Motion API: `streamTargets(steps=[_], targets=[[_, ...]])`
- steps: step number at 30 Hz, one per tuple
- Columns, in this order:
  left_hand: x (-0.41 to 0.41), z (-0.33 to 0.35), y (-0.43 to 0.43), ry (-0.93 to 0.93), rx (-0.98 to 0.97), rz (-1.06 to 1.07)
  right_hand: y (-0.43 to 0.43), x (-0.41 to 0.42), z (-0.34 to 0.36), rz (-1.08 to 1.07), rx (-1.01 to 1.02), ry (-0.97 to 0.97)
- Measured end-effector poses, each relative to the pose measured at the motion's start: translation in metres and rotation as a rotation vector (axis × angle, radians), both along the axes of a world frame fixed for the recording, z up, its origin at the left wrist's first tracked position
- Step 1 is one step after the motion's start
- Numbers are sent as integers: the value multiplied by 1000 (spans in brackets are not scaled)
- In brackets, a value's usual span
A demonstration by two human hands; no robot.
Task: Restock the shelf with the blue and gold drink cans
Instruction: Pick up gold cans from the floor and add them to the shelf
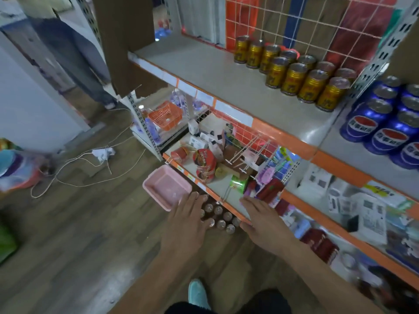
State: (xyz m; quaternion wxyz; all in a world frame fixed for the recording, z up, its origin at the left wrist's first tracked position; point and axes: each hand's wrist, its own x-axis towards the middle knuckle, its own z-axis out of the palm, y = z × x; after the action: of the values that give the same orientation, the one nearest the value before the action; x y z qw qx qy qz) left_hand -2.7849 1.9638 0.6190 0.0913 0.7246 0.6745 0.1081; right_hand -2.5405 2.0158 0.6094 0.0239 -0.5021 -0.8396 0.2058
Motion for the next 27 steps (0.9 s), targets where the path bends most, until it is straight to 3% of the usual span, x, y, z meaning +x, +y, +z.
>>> streamTargets(steps=[7,18,27], targets=[[-39,-29,24,15,-38,-136,10,-40,-25,-51,-58,-32],[-64,-52,116,24,-207,-199,102,-78,-82,-54,-248,-105],[-102,-134,175,48,-312,-484,104,-130,-125,-278,-285,-124]])
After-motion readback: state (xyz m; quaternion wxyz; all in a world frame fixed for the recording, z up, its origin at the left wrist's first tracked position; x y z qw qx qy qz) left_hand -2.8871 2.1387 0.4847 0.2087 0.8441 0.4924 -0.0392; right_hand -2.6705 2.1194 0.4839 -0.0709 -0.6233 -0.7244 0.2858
